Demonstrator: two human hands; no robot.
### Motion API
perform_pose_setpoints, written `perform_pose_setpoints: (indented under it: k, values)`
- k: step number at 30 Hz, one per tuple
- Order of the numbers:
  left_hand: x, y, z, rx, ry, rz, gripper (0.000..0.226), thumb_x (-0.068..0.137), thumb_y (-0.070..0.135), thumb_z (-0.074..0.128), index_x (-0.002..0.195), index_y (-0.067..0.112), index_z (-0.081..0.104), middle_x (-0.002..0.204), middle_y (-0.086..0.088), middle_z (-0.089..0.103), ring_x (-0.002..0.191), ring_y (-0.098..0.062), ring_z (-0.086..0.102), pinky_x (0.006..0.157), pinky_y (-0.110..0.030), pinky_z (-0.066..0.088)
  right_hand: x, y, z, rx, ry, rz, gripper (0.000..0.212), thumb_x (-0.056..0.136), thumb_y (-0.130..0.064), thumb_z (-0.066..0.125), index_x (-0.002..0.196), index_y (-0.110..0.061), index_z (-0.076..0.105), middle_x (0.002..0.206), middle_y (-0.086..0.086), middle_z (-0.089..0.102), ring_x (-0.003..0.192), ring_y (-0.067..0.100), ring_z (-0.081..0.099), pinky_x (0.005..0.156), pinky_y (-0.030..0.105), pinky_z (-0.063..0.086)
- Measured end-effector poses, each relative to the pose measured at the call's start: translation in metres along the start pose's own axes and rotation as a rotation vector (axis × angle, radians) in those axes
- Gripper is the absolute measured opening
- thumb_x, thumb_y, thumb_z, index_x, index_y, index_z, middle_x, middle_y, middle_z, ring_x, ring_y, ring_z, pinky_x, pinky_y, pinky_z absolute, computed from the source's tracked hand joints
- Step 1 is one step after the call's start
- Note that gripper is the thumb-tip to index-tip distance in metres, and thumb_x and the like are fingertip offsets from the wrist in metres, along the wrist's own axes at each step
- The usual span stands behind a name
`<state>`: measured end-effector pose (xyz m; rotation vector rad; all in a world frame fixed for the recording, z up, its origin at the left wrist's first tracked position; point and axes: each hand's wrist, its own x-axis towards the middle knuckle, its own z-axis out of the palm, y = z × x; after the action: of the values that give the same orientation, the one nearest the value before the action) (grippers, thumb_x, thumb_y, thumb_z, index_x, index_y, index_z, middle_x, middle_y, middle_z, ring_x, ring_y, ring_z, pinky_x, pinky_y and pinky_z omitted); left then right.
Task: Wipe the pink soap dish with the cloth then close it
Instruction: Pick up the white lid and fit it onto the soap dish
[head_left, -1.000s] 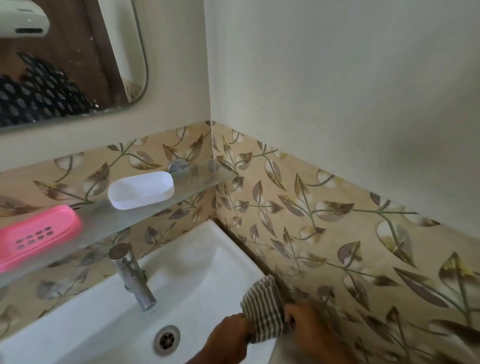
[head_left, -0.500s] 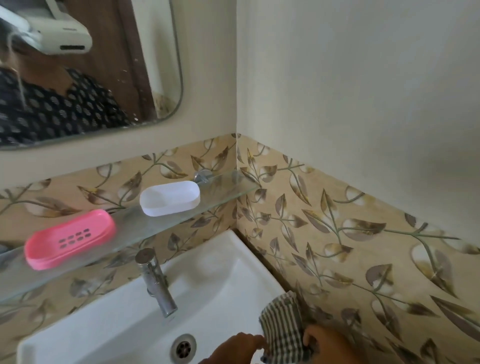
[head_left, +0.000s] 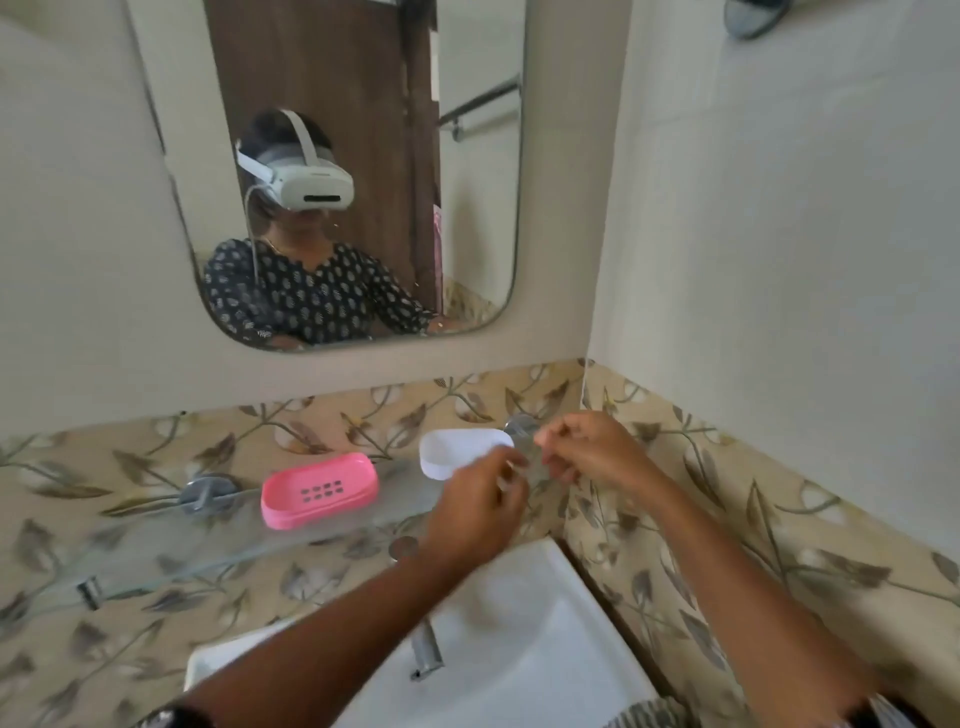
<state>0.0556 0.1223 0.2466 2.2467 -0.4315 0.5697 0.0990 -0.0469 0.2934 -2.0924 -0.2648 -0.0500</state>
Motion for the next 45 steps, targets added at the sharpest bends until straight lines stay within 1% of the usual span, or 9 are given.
perform_pose_setpoints:
  k: [4, 9, 14, 21, 27, 30, 34, 40, 45]
  values:
    - [0.05, -0.015, -0.049, 0.07, 0.263, -0.179, 0.019, 0.089, 0.014, 0.053, 0.105, 0.011, 0.063, 0.098, -0.004, 0.062, 0.087, -0.02, 0.06, 0.081, -0.033, 0.047, 0.053, -0.024, 0.019, -0.048, -0.023, 0.033, 0.009, 0.086, -0.007, 0.059, 0.086, -0.006, 0.068, 0.073, 0.007, 0.07, 0.056, 0.015, 0.064, 0.05, 0.023, 0.052]
    - [0.078, -0.056, -0.077, 0.303, 0.075, -0.497, 0.041, 0.087, 0.032, 0.059, 0.119, 0.007, 0.058, 0.119, -0.013, 0.062, 0.107, -0.031, 0.059, 0.091, -0.037, 0.05, 0.083, -0.016, 0.039, -0.121, -0.016, 0.152, 0.014, 0.079, -0.003, 0.065, 0.086, 0.008, 0.071, 0.064, 0.016, 0.065, 0.048, 0.02, 0.059, 0.052, 0.028, 0.054]
    - [0.085, -0.07, -0.072, 0.311, -0.057, -0.588, 0.03, 0.083, 0.026, 0.062, 0.096, 0.0, 0.068, 0.089, -0.014, 0.069, 0.088, -0.031, 0.068, 0.077, -0.038, 0.058, 0.095, -0.002, 0.041, -0.096, 0.057, 0.271, 0.012, 0.078, -0.011, 0.071, 0.074, 0.0, 0.067, 0.061, 0.011, 0.062, 0.048, 0.021, 0.057, 0.055, 0.031, 0.052]
    - [0.082, -0.073, -0.056, 0.132, -0.139, -0.692, 0.011, 0.083, 0.003, 0.057, 0.082, -0.003, 0.066, 0.063, -0.01, 0.066, 0.057, -0.021, 0.07, 0.062, -0.031, 0.061, 0.091, 0.005, 0.042, -0.102, -0.008, 0.344, 0.014, 0.083, -0.01, 0.068, 0.09, 0.002, 0.067, 0.067, 0.012, 0.064, 0.047, 0.017, 0.057, 0.054, 0.026, 0.052]
    - [0.081, -0.068, -0.056, 0.075, -0.103, -0.728, 0.027, 0.083, -0.001, 0.052, 0.057, 0.006, 0.053, 0.043, -0.003, 0.056, 0.029, -0.005, 0.052, 0.033, -0.016, 0.044, 0.085, 0.002, 0.046, -0.092, 0.035, 0.324, 0.017, 0.087, -0.005, 0.062, 0.102, 0.002, 0.065, 0.062, 0.01, 0.065, 0.04, 0.013, 0.057, 0.039, 0.016, 0.042]
    - [0.081, -0.065, -0.06, 0.055, -0.113, -0.743, 0.033, 0.085, 0.0, 0.051, 0.053, 0.008, 0.051, 0.029, 0.004, 0.05, 0.025, -0.002, 0.048, 0.031, -0.014, 0.042, 0.087, -0.002, 0.046, -0.075, 0.079, 0.311, 0.017, 0.087, -0.007, 0.062, 0.101, 0.002, 0.067, 0.064, 0.011, 0.066, 0.041, 0.012, 0.058, 0.041, 0.017, 0.043]
    - [0.081, -0.068, -0.068, -0.088, -0.065, -0.767, 0.012, 0.084, 0.001, 0.06, 0.089, -0.007, 0.066, 0.072, -0.013, 0.07, 0.073, -0.025, 0.073, 0.074, -0.037, 0.061, 0.086, -0.012, 0.046, -0.018, 0.109, 0.291, 0.015, 0.088, -0.01, 0.063, 0.1, -0.002, 0.068, 0.075, 0.012, 0.07, 0.048, 0.013, 0.06, 0.043, 0.019, 0.044]
    - [0.075, -0.068, -0.102, -0.348, 0.018, -0.837, 0.014, 0.083, -0.006, 0.063, 0.096, -0.01, 0.064, 0.088, -0.023, 0.069, 0.073, -0.029, 0.072, 0.073, -0.041, 0.061, 0.081, -0.03, 0.057, 0.113, 0.111, 0.22, 0.01, 0.087, -0.011, 0.064, 0.094, -0.005, 0.068, 0.079, 0.011, 0.071, 0.055, 0.018, 0.065, 0.045, 0.02, 0.05]
    - [0.059, -0.064, -0.144, -0.507, 0.071, -0.876, 0.021, 0.083, 0.005, 0.067, 0.101, -0.005, 0.063, 0.103, -0.021, 0.068, 0.076, -0.03, 0.068, 0.06, -0.035, 0.061, 0.081, -0.05, 0.079, 0.266, 0.123, 0.106, 0.005, 0.083, -0.009, 0.066, 0.083, -0.011, 0.07, 0.086, 0.009, 0.073, 0.07, 0.023, 0.072, 0.065, 0.037, 0.061]
